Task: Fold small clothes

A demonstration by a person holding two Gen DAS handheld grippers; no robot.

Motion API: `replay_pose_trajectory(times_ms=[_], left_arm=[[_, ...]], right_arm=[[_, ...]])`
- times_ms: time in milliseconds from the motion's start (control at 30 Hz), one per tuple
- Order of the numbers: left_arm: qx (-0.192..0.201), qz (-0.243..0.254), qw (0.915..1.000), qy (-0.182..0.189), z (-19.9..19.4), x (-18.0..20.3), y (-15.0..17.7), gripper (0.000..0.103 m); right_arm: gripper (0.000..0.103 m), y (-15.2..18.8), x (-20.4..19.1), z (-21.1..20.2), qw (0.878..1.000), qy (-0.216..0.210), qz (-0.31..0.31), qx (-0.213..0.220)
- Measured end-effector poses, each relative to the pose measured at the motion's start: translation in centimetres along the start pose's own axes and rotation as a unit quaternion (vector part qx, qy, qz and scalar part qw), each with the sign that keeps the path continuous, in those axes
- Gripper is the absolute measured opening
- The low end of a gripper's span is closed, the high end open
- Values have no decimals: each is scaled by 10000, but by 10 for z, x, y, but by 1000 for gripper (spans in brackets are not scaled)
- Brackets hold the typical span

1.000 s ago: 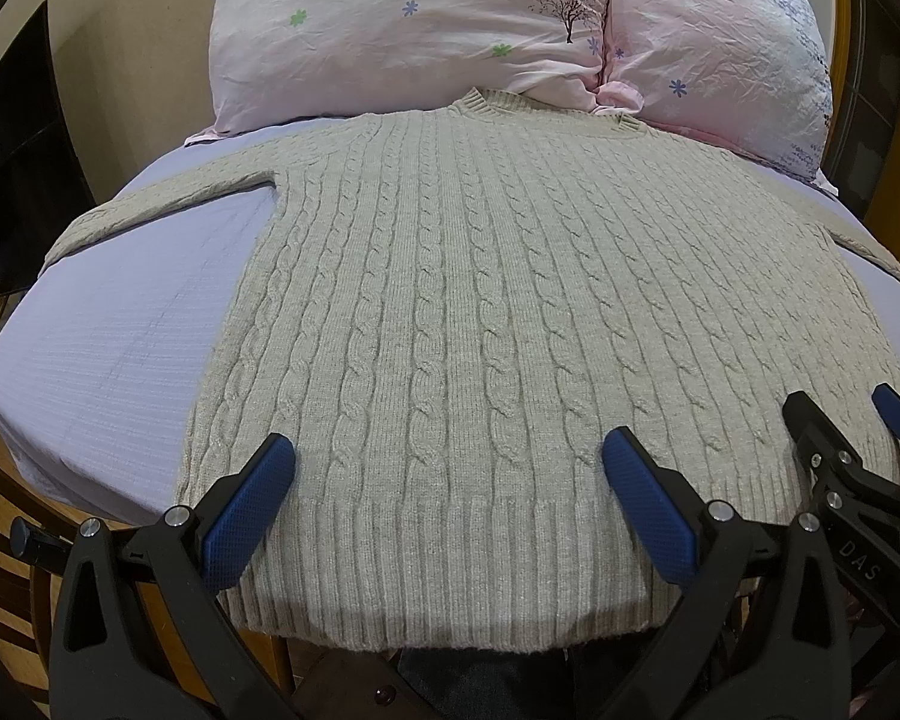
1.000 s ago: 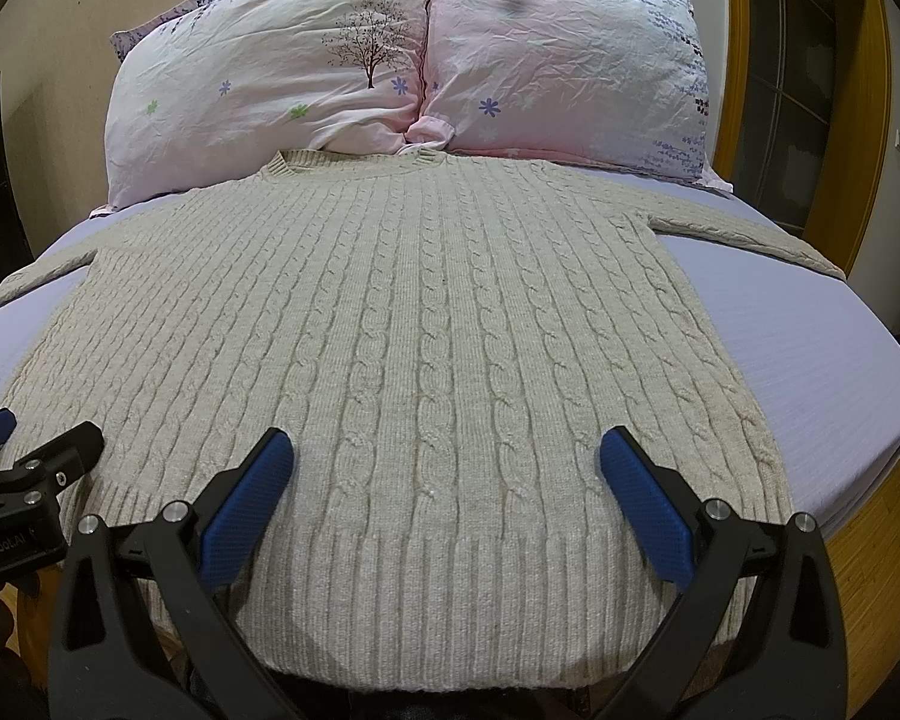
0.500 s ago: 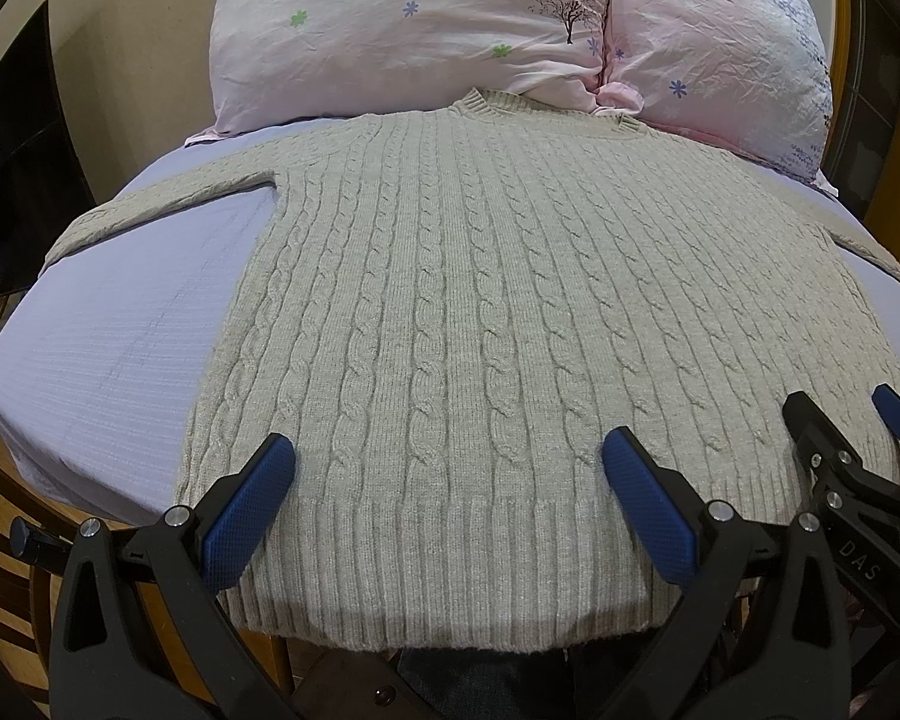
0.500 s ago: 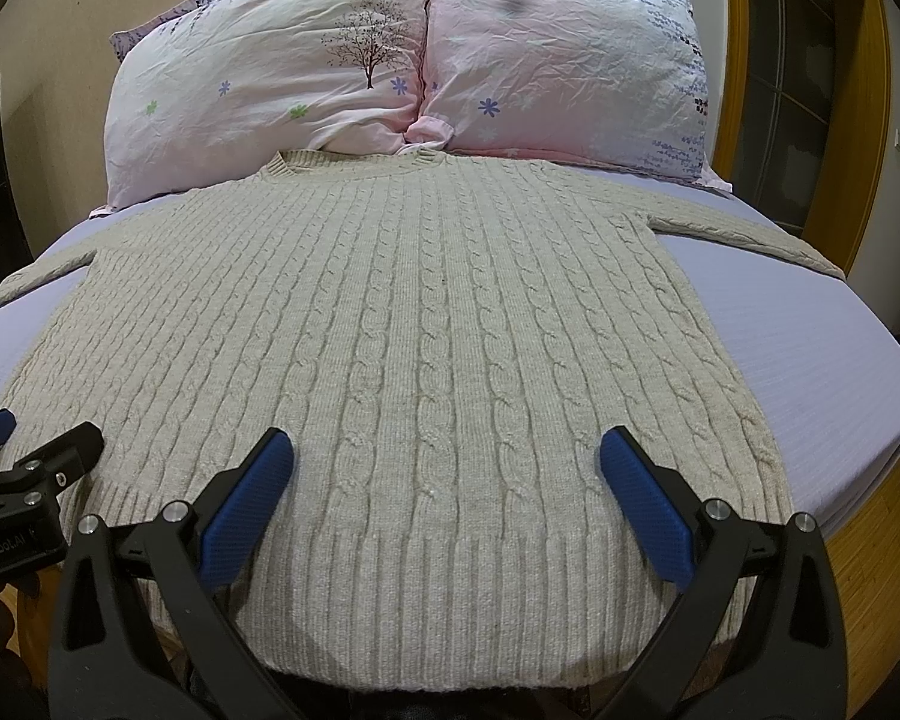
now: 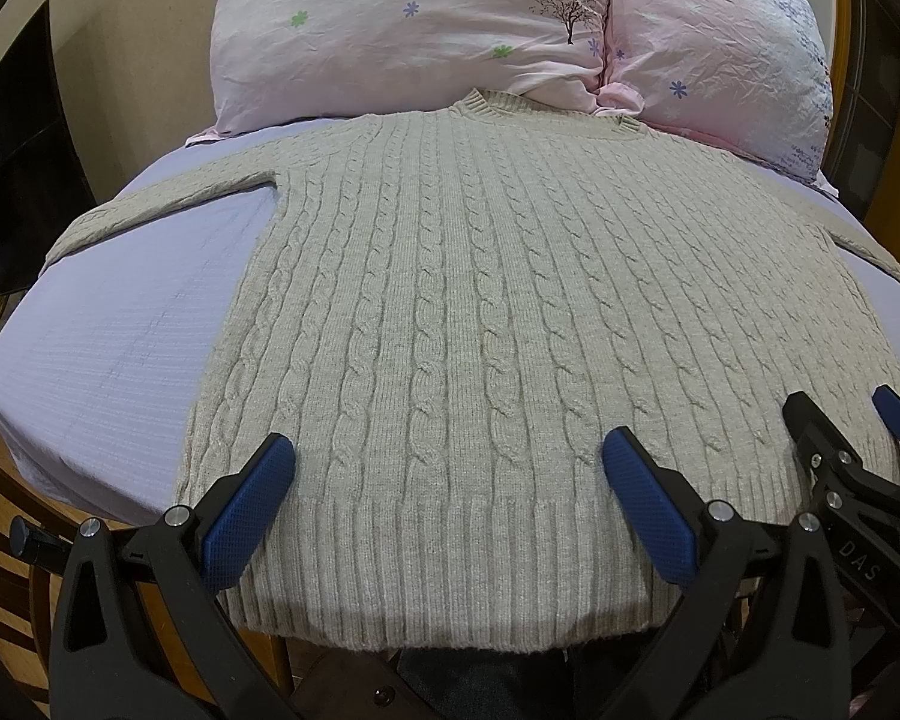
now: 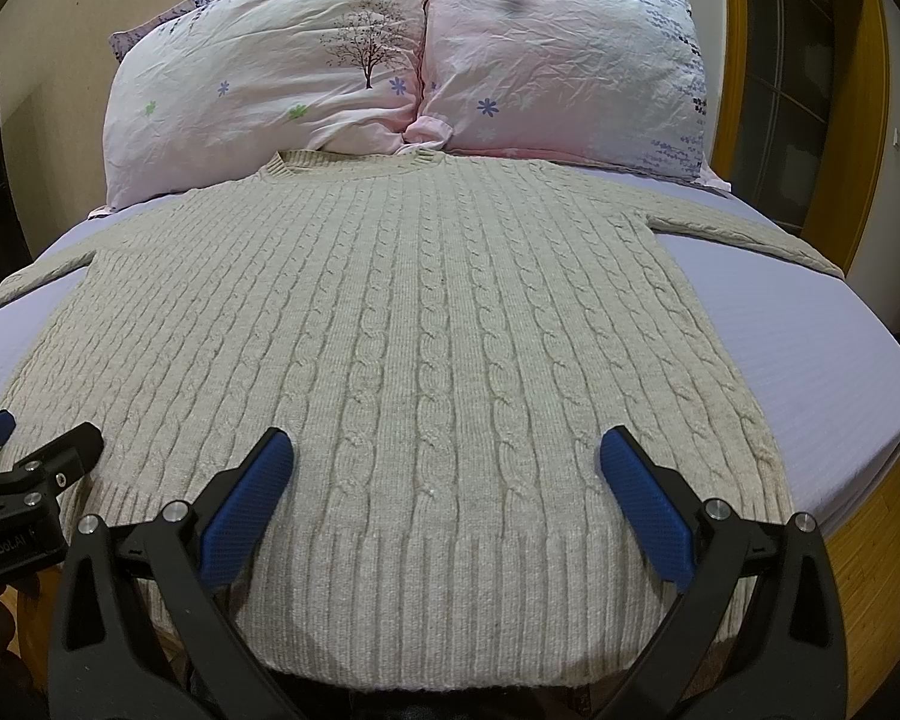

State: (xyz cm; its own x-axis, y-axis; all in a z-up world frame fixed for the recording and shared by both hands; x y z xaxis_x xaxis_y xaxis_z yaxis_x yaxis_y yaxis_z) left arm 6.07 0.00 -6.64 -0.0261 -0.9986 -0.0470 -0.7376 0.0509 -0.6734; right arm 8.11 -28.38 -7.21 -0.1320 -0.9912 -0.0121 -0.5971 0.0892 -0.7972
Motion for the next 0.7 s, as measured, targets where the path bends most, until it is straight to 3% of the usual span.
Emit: replay_pose_trajectory(times_ms=[700], left_arm=[[33,3,10000,-1,-1,1,1,102]], right_arm=[[101,-1,-1,0,10000,-19,4,37]])
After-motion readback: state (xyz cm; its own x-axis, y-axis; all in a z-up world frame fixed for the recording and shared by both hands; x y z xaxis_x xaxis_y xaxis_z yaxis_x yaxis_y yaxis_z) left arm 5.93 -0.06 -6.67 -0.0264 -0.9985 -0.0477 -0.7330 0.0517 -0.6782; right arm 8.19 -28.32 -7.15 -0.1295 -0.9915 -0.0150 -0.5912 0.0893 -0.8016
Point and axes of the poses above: each gripper's, at about its wrist camera, not at the fingertips, and z roughly the way its jaws point, x to its right, y to its underside, the point moved 9 cm from there along z, roughly the way its jaws point, and after that the axes turned 1 degree about -y, right-handed, at the moved point
